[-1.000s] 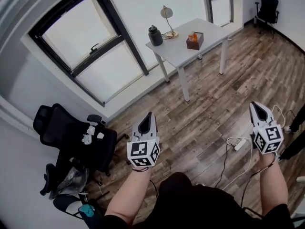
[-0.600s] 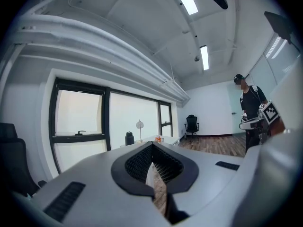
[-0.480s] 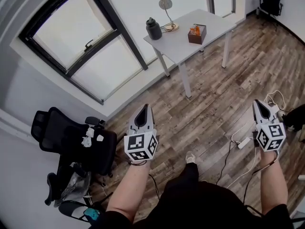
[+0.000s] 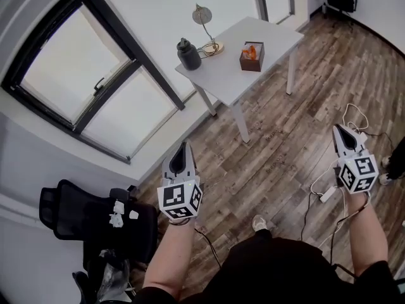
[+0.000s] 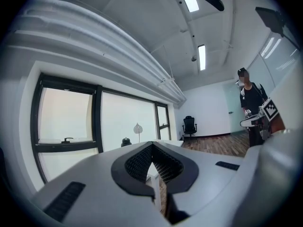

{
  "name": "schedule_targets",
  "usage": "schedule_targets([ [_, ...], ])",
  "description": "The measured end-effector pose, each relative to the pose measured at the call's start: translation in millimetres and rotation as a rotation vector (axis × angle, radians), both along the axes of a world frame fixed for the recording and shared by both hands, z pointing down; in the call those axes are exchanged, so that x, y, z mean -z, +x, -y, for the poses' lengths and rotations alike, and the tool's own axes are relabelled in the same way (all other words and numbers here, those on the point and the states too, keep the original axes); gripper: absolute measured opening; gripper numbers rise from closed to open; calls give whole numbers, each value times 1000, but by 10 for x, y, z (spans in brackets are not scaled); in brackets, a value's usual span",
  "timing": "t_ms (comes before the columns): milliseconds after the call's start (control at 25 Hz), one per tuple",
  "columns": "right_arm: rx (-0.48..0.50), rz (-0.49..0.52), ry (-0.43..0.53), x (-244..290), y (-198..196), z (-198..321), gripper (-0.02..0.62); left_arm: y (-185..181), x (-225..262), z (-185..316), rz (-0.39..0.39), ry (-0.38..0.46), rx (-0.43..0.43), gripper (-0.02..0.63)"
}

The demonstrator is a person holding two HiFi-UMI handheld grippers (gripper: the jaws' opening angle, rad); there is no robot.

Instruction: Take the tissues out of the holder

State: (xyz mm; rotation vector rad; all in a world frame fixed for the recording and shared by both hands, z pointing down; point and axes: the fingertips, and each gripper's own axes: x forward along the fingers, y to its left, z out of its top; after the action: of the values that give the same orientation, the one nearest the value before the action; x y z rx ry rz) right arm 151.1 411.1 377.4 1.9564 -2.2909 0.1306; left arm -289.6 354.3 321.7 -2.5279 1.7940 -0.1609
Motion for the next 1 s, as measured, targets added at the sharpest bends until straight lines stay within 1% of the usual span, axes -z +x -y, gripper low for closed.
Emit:
schedule_targets([
  [80, -15, 7, 0, 18, -22, 252, 6, -74, -34, 247, -20, -13, 5, 5],
  [160, -8, 0, -3, 41, -74, 474, 6, -102, -58, 471, -29, -16, -3, 5],
  [320, -34, -13, 14, 143, -25, 816, 5, -52, -54, 924, -28, -10, -39, 5],
  [440, -51, -16, 25, 185, 6, 960, 6, 7, -40, 1178, -26, -3, -58, 5],
  [640, -39, -11, 35, 175, 148, 1119, 6, 259, 30, 1439, -44, 12, -99, 5],
  [720, -45, -3, 49, 164, 271, 1231, 6, 343, 52, 1570, -47, 23, -93, 5],
  [880, -56, 44, 46, 47, 523, 1649, 6, 511, 61, 1930, -37, 15, -60, 5],
  [1000, -34, 73, 48, 46, 633, 2068, 5, 690, 142, 2203, -22, 18, -53, 5],
])
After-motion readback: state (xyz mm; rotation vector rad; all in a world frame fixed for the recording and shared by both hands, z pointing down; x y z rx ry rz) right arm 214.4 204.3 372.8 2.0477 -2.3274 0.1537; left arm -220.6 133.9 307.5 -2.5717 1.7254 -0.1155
